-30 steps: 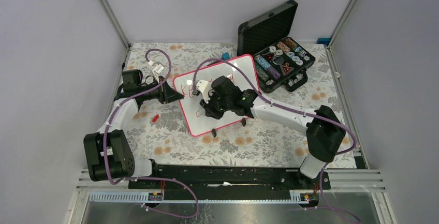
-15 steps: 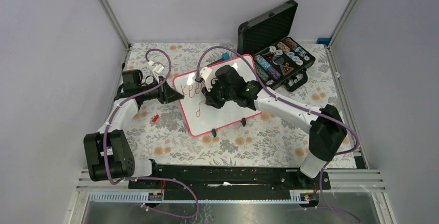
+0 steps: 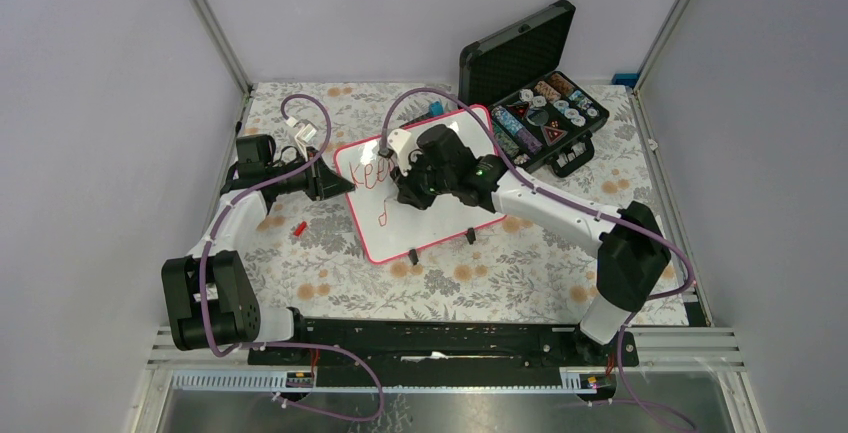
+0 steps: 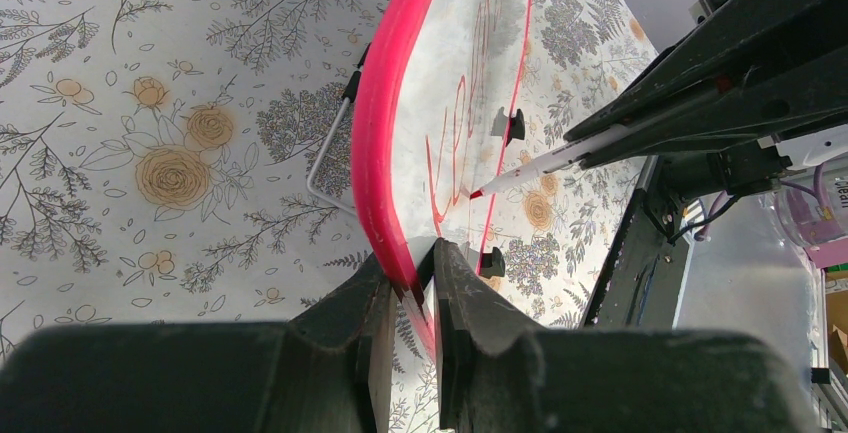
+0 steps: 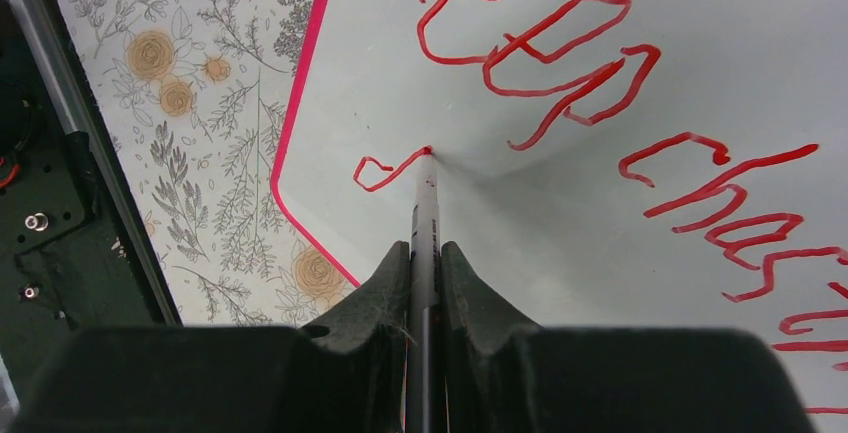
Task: Write a sentence on the whiteboard
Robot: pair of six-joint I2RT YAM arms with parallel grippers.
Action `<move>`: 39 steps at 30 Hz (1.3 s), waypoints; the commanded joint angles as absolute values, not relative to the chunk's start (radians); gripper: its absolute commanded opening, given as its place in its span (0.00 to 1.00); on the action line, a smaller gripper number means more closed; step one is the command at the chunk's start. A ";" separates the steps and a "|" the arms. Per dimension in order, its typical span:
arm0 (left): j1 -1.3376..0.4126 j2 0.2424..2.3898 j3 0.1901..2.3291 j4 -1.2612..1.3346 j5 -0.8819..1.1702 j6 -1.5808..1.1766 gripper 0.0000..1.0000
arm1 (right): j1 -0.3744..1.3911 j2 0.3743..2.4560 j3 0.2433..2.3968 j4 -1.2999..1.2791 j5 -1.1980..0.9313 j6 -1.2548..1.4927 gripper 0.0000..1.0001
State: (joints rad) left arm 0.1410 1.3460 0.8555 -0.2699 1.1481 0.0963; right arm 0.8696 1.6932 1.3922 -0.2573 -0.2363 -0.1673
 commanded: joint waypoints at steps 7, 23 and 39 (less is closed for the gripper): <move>0.133 1.330 0.865 -0.225 1.139 0.143 0.00 | 0.882 1.660 1.333 -0.241 -0.256 -0.170 0.00; 0.133 1.330 0.865 -0.224 1.140 0.144 0.00 | 0.890 1.602 1.304 -0.276 -0.278 -0.199 0.00; 0.129 1.319 0.865 -0.224 1.141 0.141 0.00 | 0.889 1.619 1.339 -0.278 -0.268 -0.208 0.00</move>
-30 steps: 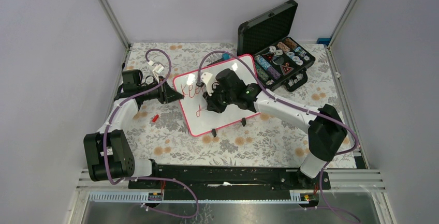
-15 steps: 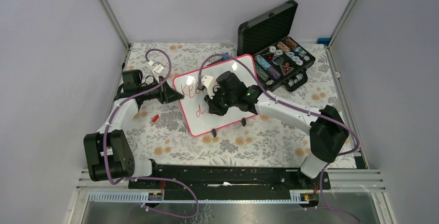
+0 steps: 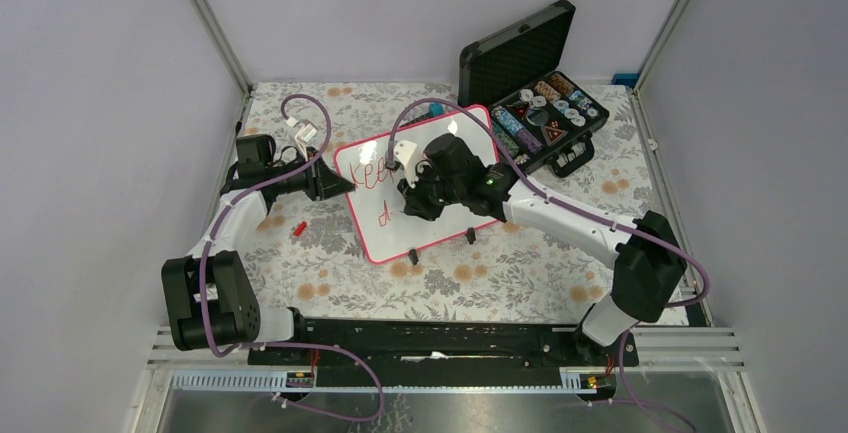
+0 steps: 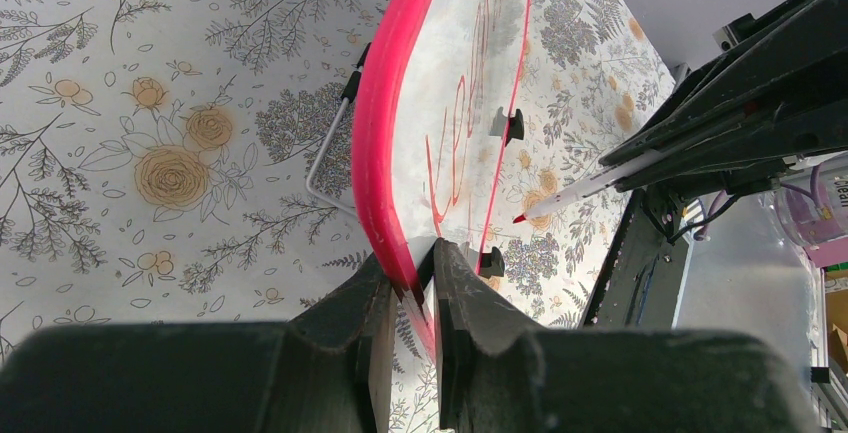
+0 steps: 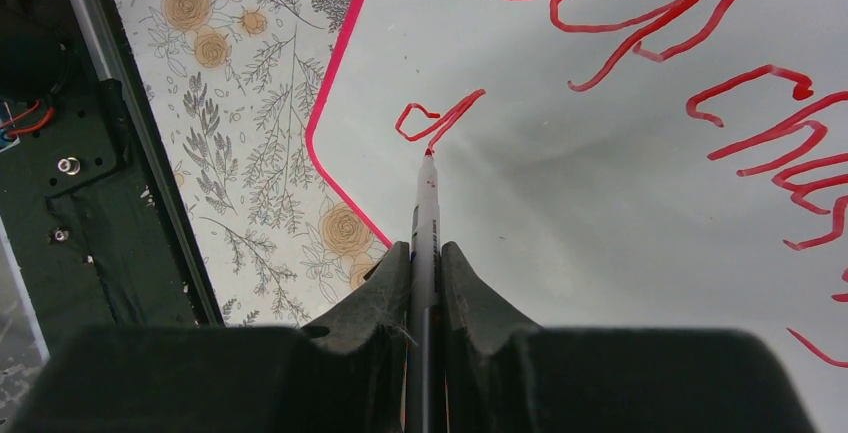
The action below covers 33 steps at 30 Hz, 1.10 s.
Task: Write a sentence on the whiteboard
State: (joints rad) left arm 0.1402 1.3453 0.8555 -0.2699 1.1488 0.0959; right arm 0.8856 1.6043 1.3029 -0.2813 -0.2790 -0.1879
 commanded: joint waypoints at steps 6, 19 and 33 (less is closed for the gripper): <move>0.127 1.319 0.865 -0.225 1.141 0.141 0.00 | 0.890 1.638 1.357 -0.276 -0.256 -0.210 0.00; 0.129 1.316 0.862 -0.225 1.140 0.142 0.00 | 0.888 1.667 1.373 -0.259 -0.223 -0.216 0.00; 0.129 1.319 0.861 -0.225 1.139 0.144 0.00 | 0.866 1.643 1.335 -0.261 -0.201 -0.222 0.00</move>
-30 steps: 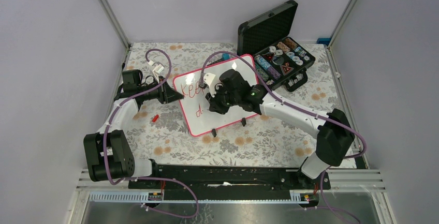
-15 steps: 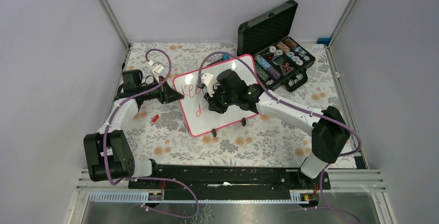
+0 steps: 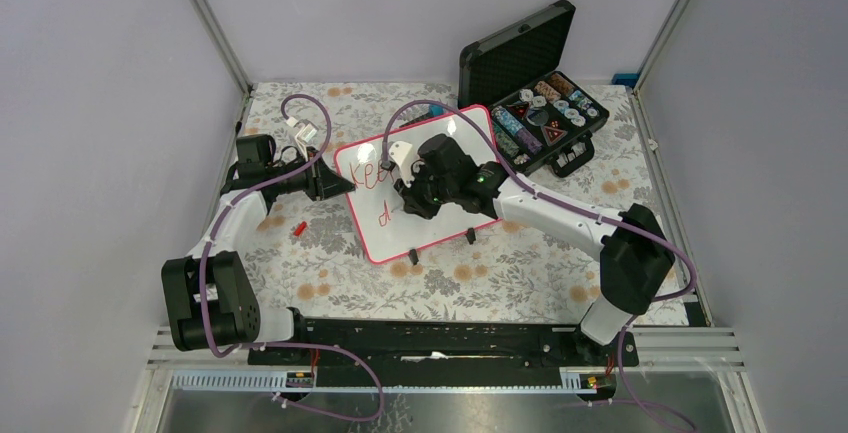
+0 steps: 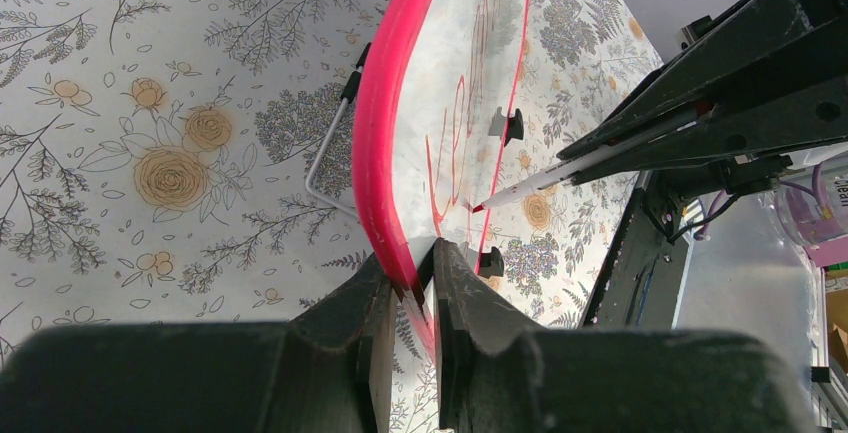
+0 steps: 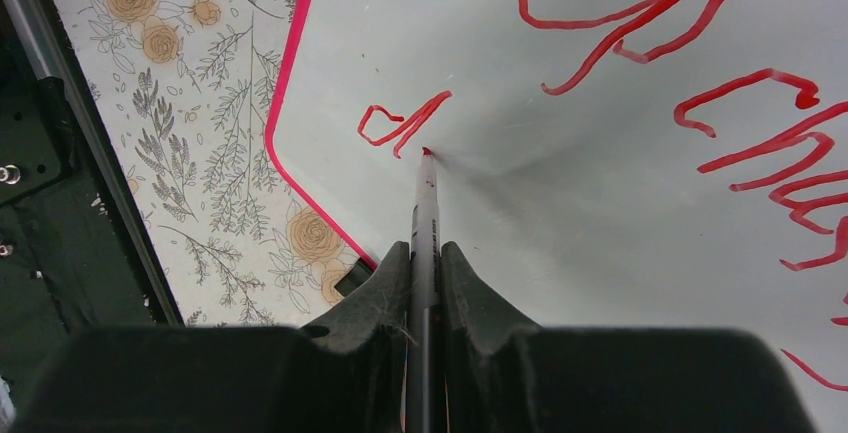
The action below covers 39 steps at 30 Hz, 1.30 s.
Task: Write a sentence on the whiteboard
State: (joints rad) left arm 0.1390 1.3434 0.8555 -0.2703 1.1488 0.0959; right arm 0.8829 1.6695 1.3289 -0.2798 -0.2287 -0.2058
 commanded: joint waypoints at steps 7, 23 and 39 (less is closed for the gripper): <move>0.128 1.319 0.862 -0.225 1.138 0.144 0.00 | 0.868 1.635 1.307 -0.267 -0.226 -0.222 0.00; 0.128 1.322 0.864 -0.224 1.140 0.144 0.00 | 0.879 1.643 1.295 -0.267 -0.258 -0.206 0.00; 0.127 1.322 0.866 -0.225 1.139 0.143 0.00 | 0.840 1.627 1.336 -0.266 -0.212 -0.206 0.00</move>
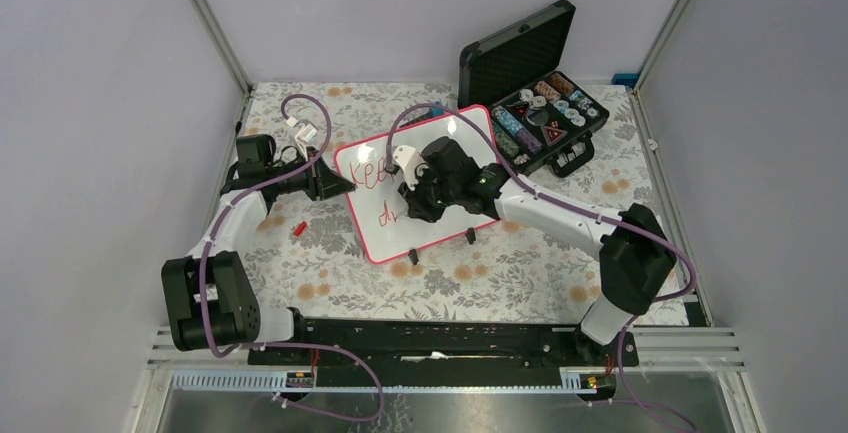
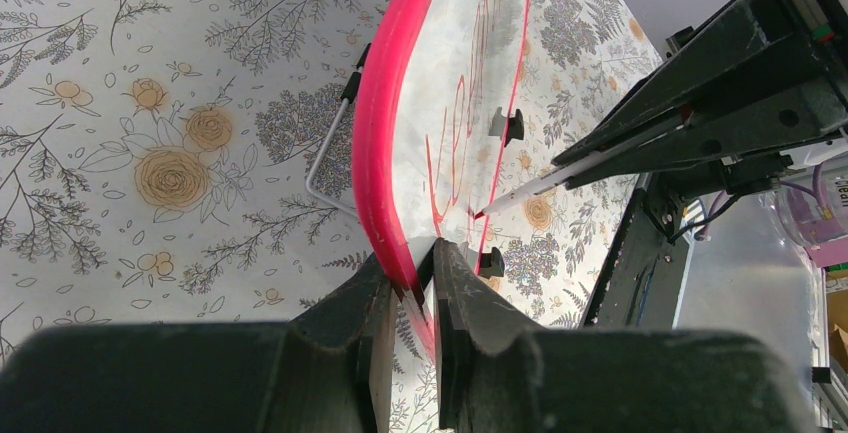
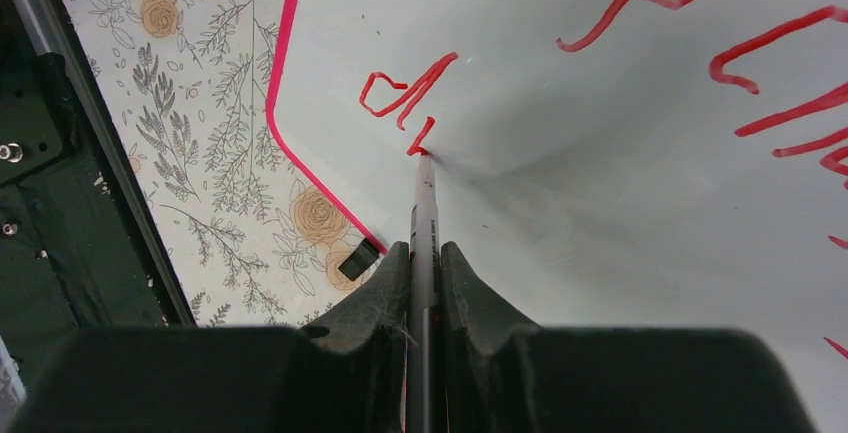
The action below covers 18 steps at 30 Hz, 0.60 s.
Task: Write a sentence on the whiteboard
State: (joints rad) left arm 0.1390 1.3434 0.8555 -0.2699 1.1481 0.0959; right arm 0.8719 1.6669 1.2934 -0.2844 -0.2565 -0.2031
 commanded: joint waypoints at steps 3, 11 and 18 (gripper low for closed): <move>0.128 1.322 0.866 -0.225 1.138 0.143 0.00 | 0.833 1.621 1.333 -0.267 -0.212 -0.206 0.00; 0.129 1.319 0.865 -0.224 1.138 0.143 0.00 | 0.831 1.588 1.315 -0.277 -0.270 -0.203 0.00; 0.127 1.321 0.868 -0.225 1.140 0.142 0.00 | 0.831 1.556 1.277 -0.284 -0.313 -0.201 0.00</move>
State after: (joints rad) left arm 0.1390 1.3434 0.8555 -0.2699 1.1492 0.0959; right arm 0.8383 1.6070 1.2907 -0.2874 -0.2821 -0.2016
